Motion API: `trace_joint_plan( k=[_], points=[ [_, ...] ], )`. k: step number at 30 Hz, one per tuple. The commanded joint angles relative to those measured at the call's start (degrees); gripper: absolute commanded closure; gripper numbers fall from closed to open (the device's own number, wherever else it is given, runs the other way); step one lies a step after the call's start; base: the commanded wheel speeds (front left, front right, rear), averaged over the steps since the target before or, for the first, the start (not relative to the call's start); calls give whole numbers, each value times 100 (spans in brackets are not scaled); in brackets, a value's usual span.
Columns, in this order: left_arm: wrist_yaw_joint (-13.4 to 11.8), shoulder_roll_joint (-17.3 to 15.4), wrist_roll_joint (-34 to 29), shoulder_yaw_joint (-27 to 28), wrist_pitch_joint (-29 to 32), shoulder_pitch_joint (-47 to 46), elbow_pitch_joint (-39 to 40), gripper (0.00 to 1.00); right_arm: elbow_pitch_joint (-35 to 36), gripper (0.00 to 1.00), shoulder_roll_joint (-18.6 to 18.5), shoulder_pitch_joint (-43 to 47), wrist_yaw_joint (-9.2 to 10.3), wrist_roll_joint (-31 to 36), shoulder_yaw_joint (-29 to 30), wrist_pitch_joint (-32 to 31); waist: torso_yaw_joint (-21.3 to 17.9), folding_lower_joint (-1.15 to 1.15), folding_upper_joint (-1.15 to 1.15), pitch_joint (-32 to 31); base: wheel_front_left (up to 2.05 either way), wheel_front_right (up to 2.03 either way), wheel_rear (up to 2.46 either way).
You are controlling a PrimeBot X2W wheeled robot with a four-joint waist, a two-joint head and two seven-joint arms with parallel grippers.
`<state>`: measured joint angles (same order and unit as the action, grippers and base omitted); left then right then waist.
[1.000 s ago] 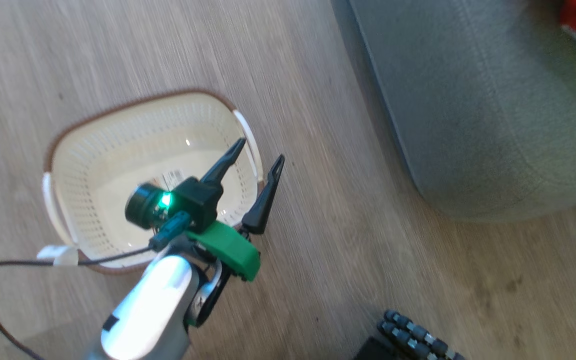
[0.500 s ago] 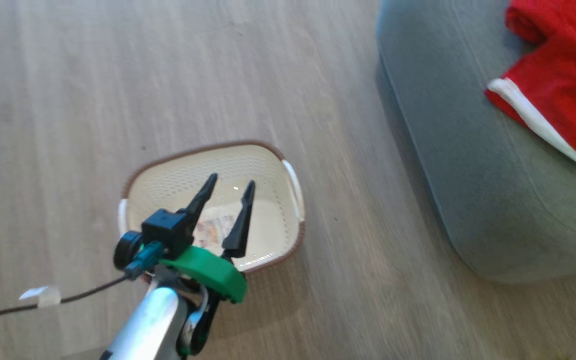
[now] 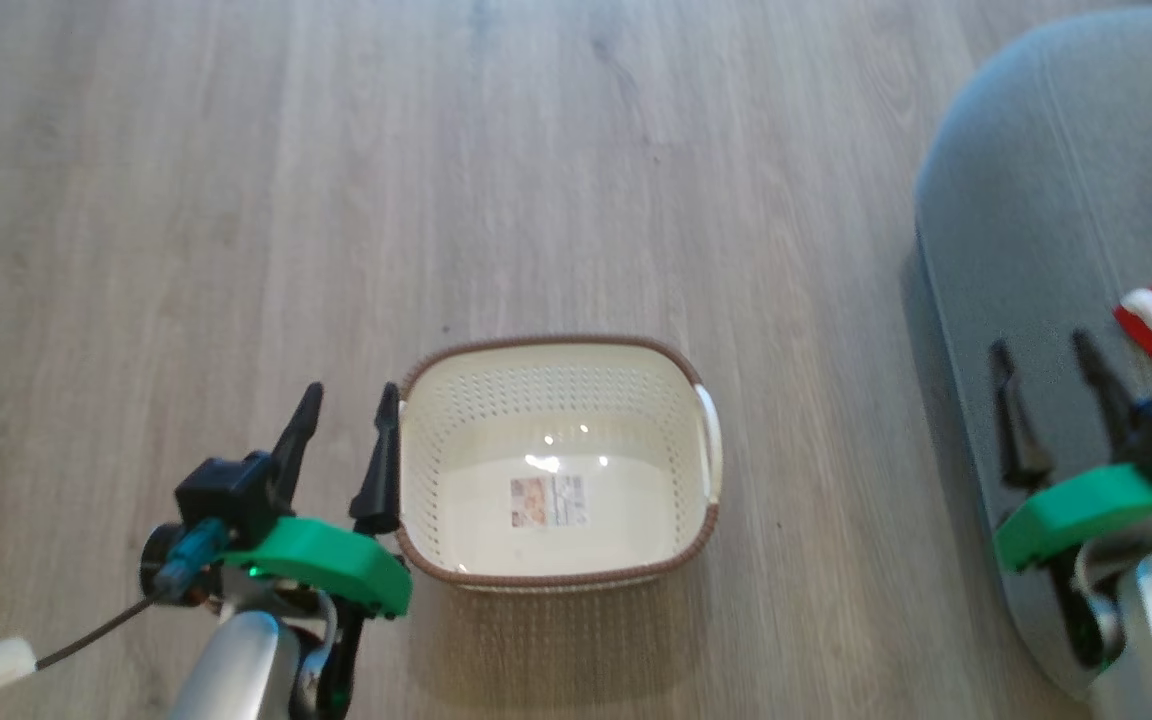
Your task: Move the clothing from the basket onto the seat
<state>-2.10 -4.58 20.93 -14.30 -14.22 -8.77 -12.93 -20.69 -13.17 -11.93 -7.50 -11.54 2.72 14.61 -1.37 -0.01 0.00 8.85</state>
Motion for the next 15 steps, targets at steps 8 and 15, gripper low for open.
trace_joint_plan(
  k=[8, 15],
  points=[
    [199, 48, -301, 866, -77, 204, -191, 0, 57, 0, 382, 419, 1, 207, -252, 38, 340, 1, 0, -595, 0, 0, 0],
    [368, 103, -463, 1187, -77, 406, -274, 0, 56, 0, 575, 595, 1, 270, -368, 38, 264, 1, 0, -759, 0, 0, 0]
  ],
)
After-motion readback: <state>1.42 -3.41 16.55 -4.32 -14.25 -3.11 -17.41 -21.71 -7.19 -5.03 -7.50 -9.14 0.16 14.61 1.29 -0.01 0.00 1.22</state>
